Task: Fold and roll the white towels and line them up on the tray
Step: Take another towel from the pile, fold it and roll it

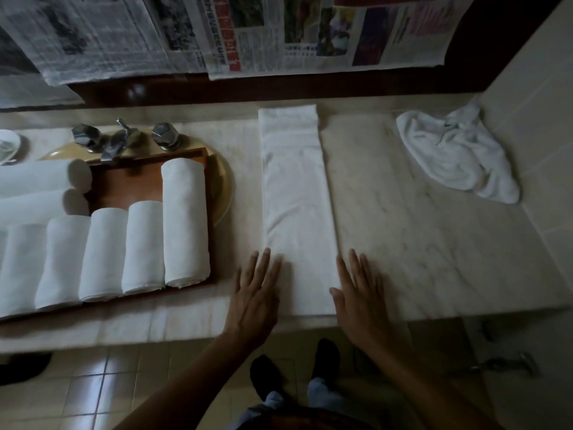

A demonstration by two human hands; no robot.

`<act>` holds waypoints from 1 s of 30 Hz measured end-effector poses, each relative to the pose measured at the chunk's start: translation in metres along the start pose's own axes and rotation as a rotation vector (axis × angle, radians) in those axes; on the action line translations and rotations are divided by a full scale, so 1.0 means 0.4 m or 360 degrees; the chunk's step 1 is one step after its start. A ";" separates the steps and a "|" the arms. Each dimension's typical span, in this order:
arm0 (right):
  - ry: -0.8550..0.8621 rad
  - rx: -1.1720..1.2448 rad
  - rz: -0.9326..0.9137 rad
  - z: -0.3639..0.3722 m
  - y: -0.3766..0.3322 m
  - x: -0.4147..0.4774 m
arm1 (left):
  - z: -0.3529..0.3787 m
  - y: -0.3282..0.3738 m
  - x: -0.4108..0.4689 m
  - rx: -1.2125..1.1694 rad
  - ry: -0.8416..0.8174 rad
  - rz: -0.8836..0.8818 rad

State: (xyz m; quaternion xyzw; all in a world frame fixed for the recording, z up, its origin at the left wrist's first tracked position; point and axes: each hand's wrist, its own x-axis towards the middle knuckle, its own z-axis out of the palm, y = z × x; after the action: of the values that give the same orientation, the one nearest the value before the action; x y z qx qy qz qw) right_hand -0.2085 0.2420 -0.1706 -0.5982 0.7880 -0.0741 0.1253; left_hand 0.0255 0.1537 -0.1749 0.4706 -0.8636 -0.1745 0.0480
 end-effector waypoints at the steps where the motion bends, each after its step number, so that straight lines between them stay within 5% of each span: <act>1: 0.0006 0.0016 -0.0021 0.002 -0.018 0.014 | 0.007 0.022 0.022 0.0005 -0.0039 0.0025; 5: -0.0064 -0.0027 -0.0102 0.032 -0.036 0.056 | 0.039 0.051 0.077 0.0141 -0.0162 0.0113; 10: 0.0001 -0.0017 0.0038 -0.008 0.024 0.123 | 0.018 -0.018 0.108 0.0061 -0.0018 -0.0168; 18: -0.0098 -0.0072 -0.0271 -0.009 -0.054 0.373 | -0.002 0.003 0.324 0.0075 -0.0100 -0.0028; 22: -0.0061 -0.0127 -0.0146 -0.016 0.037 0.448 | -0.021 -0.088 0.355 0.0198 -0.0149 -0.0096; 26: -0.0004 0.0021 -0.0112 -0.045 0.059 0.402 | -0.058 -0.073 0.283 0.0065 -0.0040 -0.0201; 30: 0.0034 0.0295 -0.0484 -0.036 0.006 0.168 | -0.044 0.020 0.082 -0.0220 0.0046 0.0058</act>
State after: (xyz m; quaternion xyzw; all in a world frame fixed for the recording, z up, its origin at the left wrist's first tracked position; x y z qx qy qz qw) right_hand -0.2318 0.1773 -0.1647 -0.6957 0.6794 -0.1709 0.1589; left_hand 0.0053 0.1260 -0.1583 0.4527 -0.8571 -0.2261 0.0960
